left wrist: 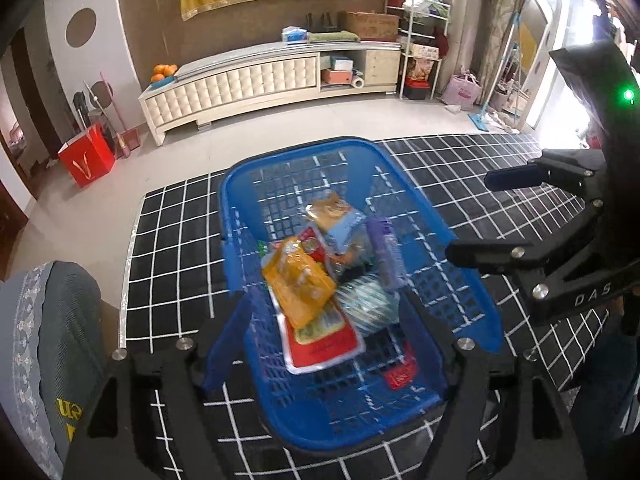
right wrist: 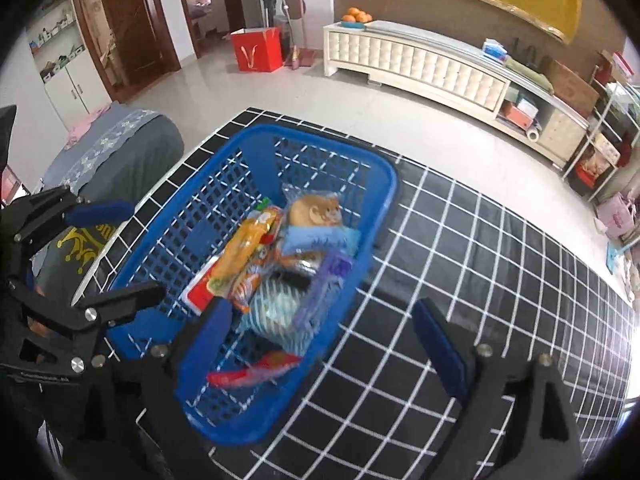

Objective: Organize snacks

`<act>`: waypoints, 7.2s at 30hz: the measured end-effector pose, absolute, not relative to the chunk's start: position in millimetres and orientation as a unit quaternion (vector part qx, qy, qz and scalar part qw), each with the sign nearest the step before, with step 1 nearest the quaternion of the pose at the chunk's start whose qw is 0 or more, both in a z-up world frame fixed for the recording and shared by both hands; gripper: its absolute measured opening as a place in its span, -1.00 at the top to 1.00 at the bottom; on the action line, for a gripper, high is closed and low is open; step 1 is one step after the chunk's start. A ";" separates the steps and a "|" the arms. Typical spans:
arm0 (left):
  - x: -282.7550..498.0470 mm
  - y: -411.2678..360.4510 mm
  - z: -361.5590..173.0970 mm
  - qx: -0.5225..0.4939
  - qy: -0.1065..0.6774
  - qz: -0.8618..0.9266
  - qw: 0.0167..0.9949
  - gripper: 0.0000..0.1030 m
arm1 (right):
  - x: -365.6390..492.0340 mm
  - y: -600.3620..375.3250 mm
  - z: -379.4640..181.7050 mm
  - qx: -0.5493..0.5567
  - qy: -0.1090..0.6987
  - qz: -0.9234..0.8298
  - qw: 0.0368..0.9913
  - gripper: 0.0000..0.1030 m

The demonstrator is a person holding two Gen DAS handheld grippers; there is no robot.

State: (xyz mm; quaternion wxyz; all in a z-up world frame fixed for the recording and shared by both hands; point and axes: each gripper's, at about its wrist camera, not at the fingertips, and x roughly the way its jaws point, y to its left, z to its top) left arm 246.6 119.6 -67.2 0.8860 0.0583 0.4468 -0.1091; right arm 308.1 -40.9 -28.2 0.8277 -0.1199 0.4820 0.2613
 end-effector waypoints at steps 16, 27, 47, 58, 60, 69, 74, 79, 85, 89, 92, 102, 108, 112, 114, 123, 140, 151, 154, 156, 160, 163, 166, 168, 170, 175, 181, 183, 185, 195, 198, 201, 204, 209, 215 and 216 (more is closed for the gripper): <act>204.0 23.9 -45.5 0.091 0.421 -0.162 0.888 -0.57 | 257.3 -144.5 -4.8 -0.061 0.481 0.214 0.848 -0.85; 189.4 -43.0 -76.6 0.091 0.439 -0.204 0.870 -0.57 | 231.9 -209.1 -45.0 -0.042 0.519 0.175 0.836 -0.85; 177.3 -107.7 -199.6 0.058 0.526 -0.182 0.828 -0.57 | 233.8 -251.5 -175.6 -0.090 0.597 0.172 0.778 -0.94; 186.1 -111.1 -215.7 0.064 0.536 -0.175 0.823 -0.57 | 237.1 -251.8 -199.4 -0.120 0.575 0.173 0.791 -0.92; 188.6 -109.5 -216.3 0.061 0.537 -0.176 0.823 -0.57 | 229.8 -250.2 -200.2 -0.124 0.564 0.180 0.797 -0.79; 178.9 -106.2 -208.5 0.060 0.526 -0.181 0.829 -0.57 | 222.6 -232.7 -190.2 -0.138 0.553 0.192 0.799 -0.14; 170.5 -96.8 -182.1 0.062 0.505 -0.181 0.842 -0.57 | 215.5 -230.2 -164.9 -0.137 0.536 0.191 0.811 -0.14; 161.6 -81.2 -139.0 0.069 0.469 -0.188 0.860 -0.57 | 210.5 -219.3 -121.4 -0.127 0.502 0.202 0.831 -0.14; 160.1 -44.6 -79.4 0.076 0.421 -0.170 0.888 -0.57 | 214.9 -187.3 -59.7 -0.128 0.447 0.231 0.855 -0.14; 164.0 -13.0 -49.6 0.075 0.407 -0.157 0.897 -0.57 | 220.1 -162.6 -28.2 -0.127 0.418 0.254 0.863 -0.14; 167.0 12.6 -32.5 0.073 0.398 -0.140 0.904 -0.57 | 221.3 -141.1 -10.4 -0.136 0.400 0.267 0.866 -0.14; 180.7 88.5 -14.5 0.067 0.395 -0.090 0.912 -0.57 | 244.3 -61.4 18.0 -0.142 0.373 0.317 0.860 -0.14; 198.5 120.6 -21.2 0.062 0.409 -0.075 0.907 -0.57 | 264.0 -26.3 6.2 -0.147 0.385 0.332 0.848 -0.14; 212.0 133.5 -32.5 0.059 0.419 -0.071 0.903 -0.57 | 277.0 -12.3 -7.1 -0.146 0.401 0.333 0.841 -0.14; 217.3 137.9 -38.3 0.054 0.423 -0.071 0.902 -0.57 | 283.9 -5.5 -17.0 -0.149 0.410 0.332 0.836 -0.14; 235.5 155.5 -73.8 0.045 0.448 -0.065 0.890 -0.57 | 305.0 22.3 -58.5 -0.175 0.452 0.331 0.810 -0.14; 235.6 164.1 -79.8 0.026 0.448 -0.060 0.892 -0.57 | 301.1 39.3 -83.2 -0.221 0.486 0.322 0.781 -0.51; 206.7 143.6 -58.5 0.014 0.410 -0.066 0.910 -0.57 | 280.9 -4.3 -51.9 -0.142 0.466 0.309 0.817 -0.71; 193.4 132.9 -50.3 -0.003 0.393 -0.082 0.916 -0.57 | 269.5 -21.1 -40.1 -0.126 0.447 0.290 0.837 -0.71; 183.4 125.0 -43.3 -0.008 0.374 -0.078 0.924 -0.57 | 257.6 -38.1 -28.5 -0.107 0.428 0.272 0.855 -0.71; 157.3 110.2 -29.1 -0.034 0.329 -0.070 0.941 -0.57 | 233.9 -73.0 -10.2 -0.067 0.399 0.224 0.887 -0.73; 137.2 100.5 -24.8 -0.059 0.303 -0.070 0.949 -0.69 | 207.8 -98.3 -0.1 -0.041 0.370 0.197 0.907 -0.76; 116.6 82.6 -24.1 -0.052 0.287 -0.055 0.955 -0.77 | 184.9 -116.0 6.0 -0.027 0.350 0.179 0.919 -0.80; 102.9 70.9 -23.6 -0.050 0.280 -0.061 0.957 -0.99 | 173.9 -124.4 8.3 -0.021 0.340 0.169 0.925 -0.85; 84.9 56.3 -20.9 -0.035 0.266 -0.061 0.961 -1.00 | 159.0 -133.0 11.9 -0.019 0.327 0.154 0.932 -0.90; 50.1 30.6 -6.7 -0.006 0.235 -0.043 0.971 -1.00 | 120.6 -150.2 22.7 -0.020 0.298 0.115 0.947 -1.00; 20.0 12.1 9.6 0.015 0.212 -0.032 0.977 -1.00 | 84.1 -162.8 34.7 -0.011 0.272 0.109 0.956 -1.00; 14.9 9.9 12.1 0.015 0.211 -0.034 0.977 -1.00 | 74.7 -166.2 38.7 -0.007 0.264 0.107 0.958 -1.00; 8.8 7.0 12.9 0.014 0.211 -0.038 0.977 -1.00 | 68.6 -167.0 40.4 -0.009 0.263 0.108 0.959 -1.00; -10.3 -2.6 12.7 0.020 0.215 -0.054 0.975 -1.00 | 47.9 -163.2 39.0 -0.016 0.262 0.123 0.957 -1.00; -13.2 -4.0 13.3 0.023 0.212 -0.052 0.976 -1.00 | 44.3 -163.5 39.1 -0.016 0.262 0.124 0.957 -1.00; -14.3 -5.2 13.6 0.022 0.212 -0.054 0.976 -1.00 | 40.2 -163.6 39.3 -0.017 0.260 0.123 0.958 -1.00; -17.0 -7.1 14.3 0.023 0.210 -0.052 0.976 -1.00 | 38.1 -162.4 39.8 -0.020 0.261 0.122 0.958 -1.00; -20.0 -6.7 14.5 0.022 0.209 -0.055 0.976 -1.00 | 34.8 -161.4 40.7 -0.023 0.259 0.121 0.958 -1.00; -22.6 -6.6 15.3 0.020 0.208 -0.055 0.976 -1.00 | 31.9 -163.2 41.1 -0.018 0.258 0.121 0.958 -1.00; -23.1 -7.0 15.5 0.020 0.208 -0.055 0.976 -1.00 | 31.7 -163.4 41.6 -0.017 0.258 0.121 0.958 -1.00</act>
